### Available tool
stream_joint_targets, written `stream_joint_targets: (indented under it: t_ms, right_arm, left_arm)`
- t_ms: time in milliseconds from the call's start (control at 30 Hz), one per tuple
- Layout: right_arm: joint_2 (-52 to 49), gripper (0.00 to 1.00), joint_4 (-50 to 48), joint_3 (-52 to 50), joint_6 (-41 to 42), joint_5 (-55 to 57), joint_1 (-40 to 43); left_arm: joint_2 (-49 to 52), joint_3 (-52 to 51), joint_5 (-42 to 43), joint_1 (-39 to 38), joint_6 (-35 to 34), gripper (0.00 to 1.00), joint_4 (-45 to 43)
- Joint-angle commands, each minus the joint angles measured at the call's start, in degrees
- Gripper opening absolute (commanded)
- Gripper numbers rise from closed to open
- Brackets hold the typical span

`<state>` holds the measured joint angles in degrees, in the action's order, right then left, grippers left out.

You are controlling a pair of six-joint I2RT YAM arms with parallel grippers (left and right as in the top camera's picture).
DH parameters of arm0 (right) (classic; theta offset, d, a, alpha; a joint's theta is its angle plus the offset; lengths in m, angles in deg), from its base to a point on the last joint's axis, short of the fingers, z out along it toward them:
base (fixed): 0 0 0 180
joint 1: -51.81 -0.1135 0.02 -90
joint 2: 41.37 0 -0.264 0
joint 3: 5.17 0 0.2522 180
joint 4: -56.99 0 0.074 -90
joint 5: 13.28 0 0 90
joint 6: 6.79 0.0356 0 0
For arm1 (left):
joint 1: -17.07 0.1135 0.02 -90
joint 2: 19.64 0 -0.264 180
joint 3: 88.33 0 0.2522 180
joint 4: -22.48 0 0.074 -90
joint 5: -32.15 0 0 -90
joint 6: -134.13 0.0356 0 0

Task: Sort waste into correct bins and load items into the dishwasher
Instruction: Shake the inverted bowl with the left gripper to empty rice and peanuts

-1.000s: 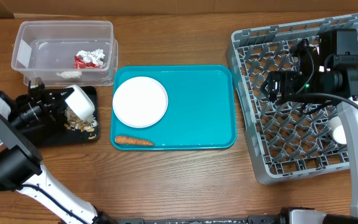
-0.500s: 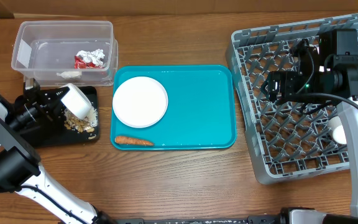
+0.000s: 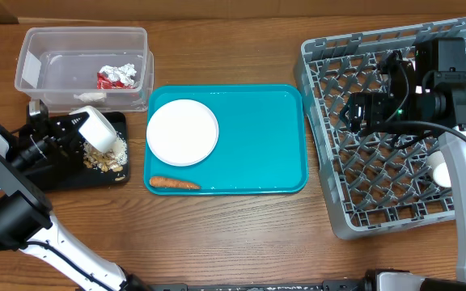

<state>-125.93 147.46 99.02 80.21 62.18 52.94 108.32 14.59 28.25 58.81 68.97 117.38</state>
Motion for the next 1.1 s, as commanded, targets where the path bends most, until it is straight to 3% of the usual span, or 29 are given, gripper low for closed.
stream_joint_targets:
  t_ms: [0, 33, 67, 167, 267, 300, 467, 500, 800, 867, 933, 1067]
  right_arm:
    - [0.3, 1.0, -0.1, 1.0, -0.1, 0.5, 0.2]
    - [0.3, 1.0, -0.1, 1.0, -0.1, 0.5, 0.2]
    - [0.3, 1.0, 0.0, 1.0, -0.1, 0.5, 0.2]
    - [0.3, 1.0, 0.0, 1.0, -0.1, 0.5, 0.2]
    - [0.3, 1.0, 0.0, 1.0, -0.1, 0.5, 0.2]
    - [0.3, 1.0, 0.0, 1.0, -0.1, 0.5, 0.2]
    - [0.3, 1.0, 0.0, 1.0, -0.1, 0.5, 0.2]
    - [0.3, 1.0, -0.1, 1.0, -0.1, 0.5, 0.2]
    - [0.3, 1.0, -0.1, 1.0, -0.1, 0.5, 0.2]
    - [0.3, 1.0, -0.1, 1.0, -0.1, 0.5, 0.2]
    - [0.3, 1.0, -0.1, 1.0, -0.1, 0.5, 0.2]
    - [0.3, 1.0, -0.1, 1.0, -0.1, 0.5, 0.2]
  left_arm:
    - [-0.1, 0.3, -0.1, 0.4, -5.0, 0.04, -3.3]
    - [-0.1, 0.3, -0.5, 0.4, -7.6, 0.04, -3.3]
    - [-0.2, 0.3, 2.2, 0.4, -5.9, 0.04, 0.2]
    - [-0.1, 0.6, 3.6, 0.2, 5.1, 0.04, 3.3]
    - [0.0, 0.6, -0.3, 0.3, -0.6, 0.04, 0.9]
    - [-0.1, 0.6, -0.3, 0.3, 0.4, 0.04, 1.8]
    - [-0.6, 0.7, -0.7, 0.1, 13.0, 0.04, 10.3]
    - [-1.1, 1.1, -1.2, 0.3, 19.5, 0.04, 15.7]
    - [-13.0, 1.1, -8.4, -5.0, 19.9, 0.04, 15.1]
    - [-16.3, 1.1, -10.2, -7.5, 19.0, 0.04, 13.4]
    - [-18.9, 1.1, -13.2, -10.4, 13.8, 0.04, 9.2]
    - [-22.4, 1.1, -28.0, -17.9, -6.9, 0.04, -4.2]
